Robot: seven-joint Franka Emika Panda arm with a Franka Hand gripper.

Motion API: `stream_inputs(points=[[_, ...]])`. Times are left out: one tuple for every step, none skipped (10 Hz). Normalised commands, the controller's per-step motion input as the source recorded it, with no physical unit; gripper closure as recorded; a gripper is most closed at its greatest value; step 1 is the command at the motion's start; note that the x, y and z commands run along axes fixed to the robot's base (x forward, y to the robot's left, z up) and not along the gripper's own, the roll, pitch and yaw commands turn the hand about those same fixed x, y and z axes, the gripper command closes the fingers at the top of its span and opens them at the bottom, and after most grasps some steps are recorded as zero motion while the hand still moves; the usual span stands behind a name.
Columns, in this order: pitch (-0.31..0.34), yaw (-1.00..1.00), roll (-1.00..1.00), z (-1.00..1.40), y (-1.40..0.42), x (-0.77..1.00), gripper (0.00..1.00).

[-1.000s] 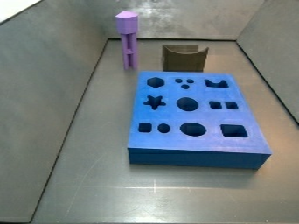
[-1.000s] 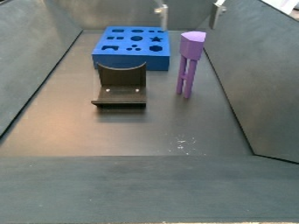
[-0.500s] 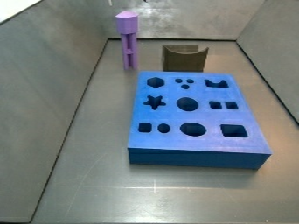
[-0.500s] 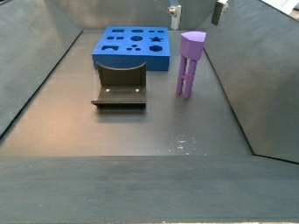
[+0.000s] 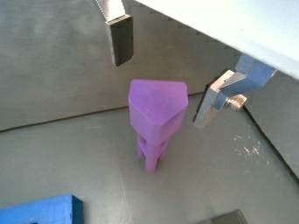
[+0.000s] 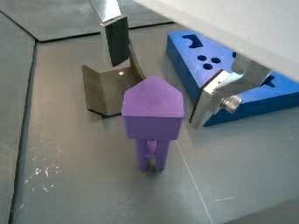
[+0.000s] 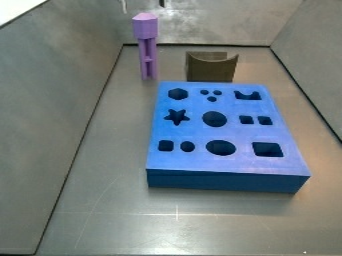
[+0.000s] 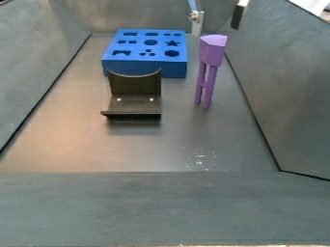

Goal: Pick up the 3 prong object. Move up. Move to above the board. Insert the 3 prong object.
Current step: Pick up the 3 prong object.

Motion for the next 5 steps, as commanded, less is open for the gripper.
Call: stream_inputs(points=[[0.000, -0.39, 0.00, -0.22, 0.08, 0.30, 0.00], [-0.021, -0.28, 0.00, -0.23, 0.00, 0.19, 0.00], [-0.024, -0.16, 0.00, -0.22, 0.00, 0.10, 0.00], [-0.037, -0.03, 0.00, -0.25, 0.00, 0.00, 0.00], [-0.044, 0.00, 0.00, -0.26, 0.00, 0.00, 0.00]])
